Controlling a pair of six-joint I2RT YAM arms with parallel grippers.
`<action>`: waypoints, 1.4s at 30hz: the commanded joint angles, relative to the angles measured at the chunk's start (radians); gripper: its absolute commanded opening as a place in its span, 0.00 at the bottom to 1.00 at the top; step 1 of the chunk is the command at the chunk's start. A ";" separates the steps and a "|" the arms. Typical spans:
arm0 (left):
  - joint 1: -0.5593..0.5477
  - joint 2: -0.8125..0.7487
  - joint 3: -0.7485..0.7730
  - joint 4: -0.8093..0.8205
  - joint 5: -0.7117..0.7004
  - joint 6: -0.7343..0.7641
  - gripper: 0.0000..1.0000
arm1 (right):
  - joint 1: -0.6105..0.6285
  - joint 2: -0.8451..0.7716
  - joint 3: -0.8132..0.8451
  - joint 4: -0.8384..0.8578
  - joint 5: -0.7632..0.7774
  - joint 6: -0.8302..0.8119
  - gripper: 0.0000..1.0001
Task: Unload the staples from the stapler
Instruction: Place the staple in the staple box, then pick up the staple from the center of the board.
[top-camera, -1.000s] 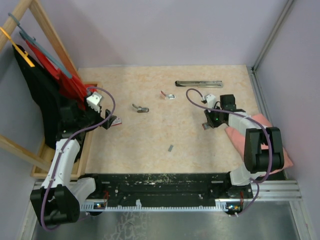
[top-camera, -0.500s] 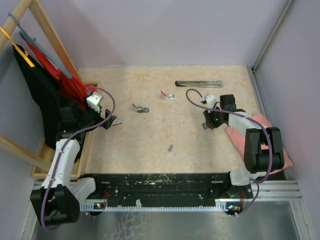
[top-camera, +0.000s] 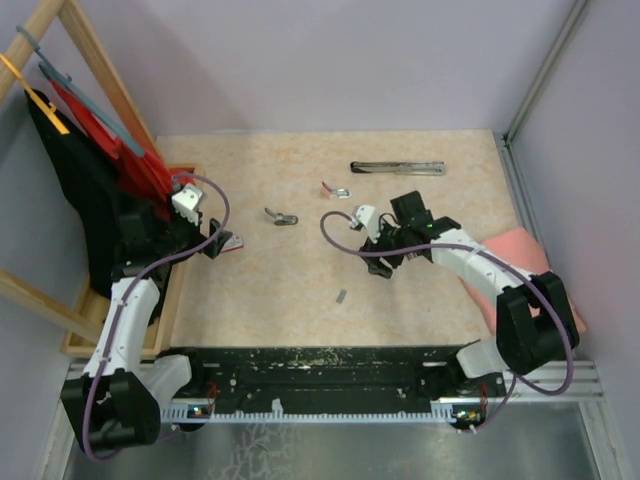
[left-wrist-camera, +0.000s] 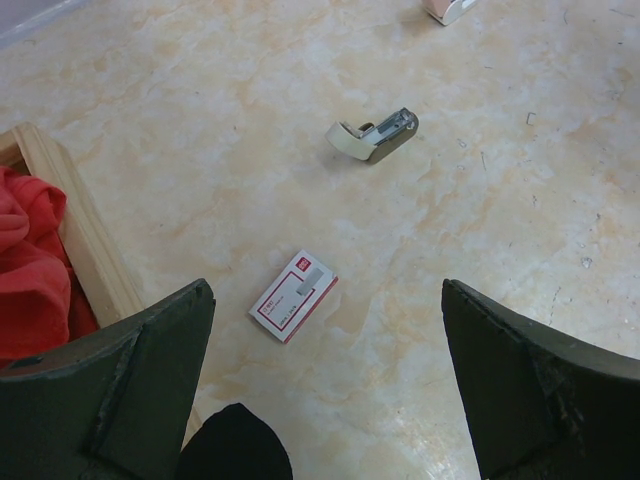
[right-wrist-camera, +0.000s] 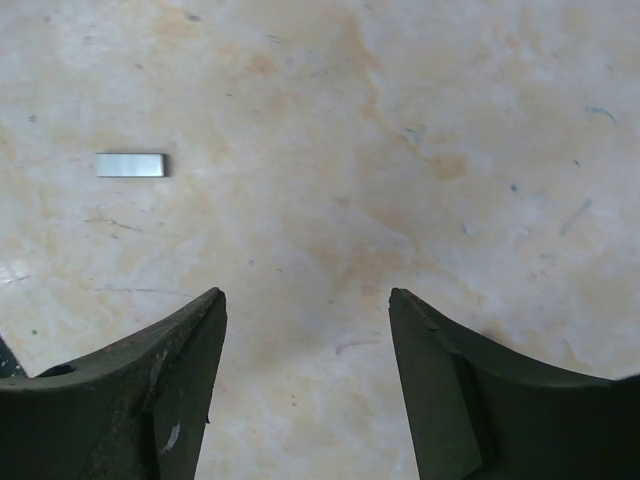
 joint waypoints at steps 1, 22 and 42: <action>0.011 -0.009 0.022 -0.006 0.019 0.008 0.99 | 0.119 -0.026 0.017 -0.007 -0.014 -0.019 0.69; 0.019 -0.013 0.018 -0.001 0.019 0.008 0.99 | 0.475 0.116 -0.037 0.228 0.271 0.103 0.92; 0.020 -0.009 0.017 0.001 0.023 0.007 0.99 | 0.518 0.177 -0.063 0.256 0.421 0.081 0.94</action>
